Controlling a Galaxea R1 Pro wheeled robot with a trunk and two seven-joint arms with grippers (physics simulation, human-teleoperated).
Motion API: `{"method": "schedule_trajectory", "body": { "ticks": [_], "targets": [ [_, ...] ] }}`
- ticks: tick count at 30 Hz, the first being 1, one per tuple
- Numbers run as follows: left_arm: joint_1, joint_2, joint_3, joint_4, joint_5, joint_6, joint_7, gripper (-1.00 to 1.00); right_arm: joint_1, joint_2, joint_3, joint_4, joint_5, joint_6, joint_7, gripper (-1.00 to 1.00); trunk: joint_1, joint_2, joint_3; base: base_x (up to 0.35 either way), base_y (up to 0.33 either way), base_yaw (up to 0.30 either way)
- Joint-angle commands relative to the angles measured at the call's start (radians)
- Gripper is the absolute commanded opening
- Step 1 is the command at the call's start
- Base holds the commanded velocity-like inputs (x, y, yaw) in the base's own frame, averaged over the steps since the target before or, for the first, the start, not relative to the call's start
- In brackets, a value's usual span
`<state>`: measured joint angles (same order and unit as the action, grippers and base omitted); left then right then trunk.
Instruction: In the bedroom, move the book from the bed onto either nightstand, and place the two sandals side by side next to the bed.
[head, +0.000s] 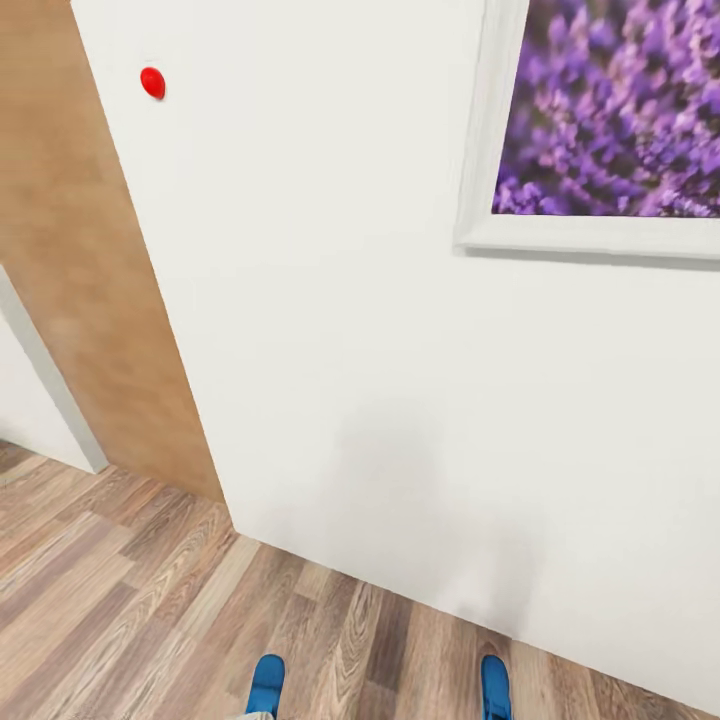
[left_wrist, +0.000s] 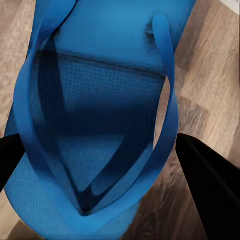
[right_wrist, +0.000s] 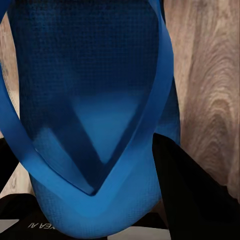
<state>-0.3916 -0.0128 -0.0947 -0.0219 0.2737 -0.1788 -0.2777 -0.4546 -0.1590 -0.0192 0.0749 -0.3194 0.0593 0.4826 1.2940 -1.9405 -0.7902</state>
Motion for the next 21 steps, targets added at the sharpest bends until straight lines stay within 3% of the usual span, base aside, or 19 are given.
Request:
{"method": "schedule_trajectory", "body": {
  "ticks": [1,21],
  "targets": [
    [-0.001,0.000,-0.008,0.002,0.010,-0.004,-0.003,-1.00,-0.001,-0.001,-0.002,0.002,-0.010,0.006,0.005,-1.00,0.000,0.000,-0.001,0.000,0.000,0.295],
    [-0.001,0.000,-0.008,0.002,0.010,-0.004,-0.003,-1.00,-0.001,-0.001,-0.002,0.002,-0.010,0.006,0.005,-1.00,0.000,0.000,-0.001,0.000,0.000,0.294]
  ]
}}
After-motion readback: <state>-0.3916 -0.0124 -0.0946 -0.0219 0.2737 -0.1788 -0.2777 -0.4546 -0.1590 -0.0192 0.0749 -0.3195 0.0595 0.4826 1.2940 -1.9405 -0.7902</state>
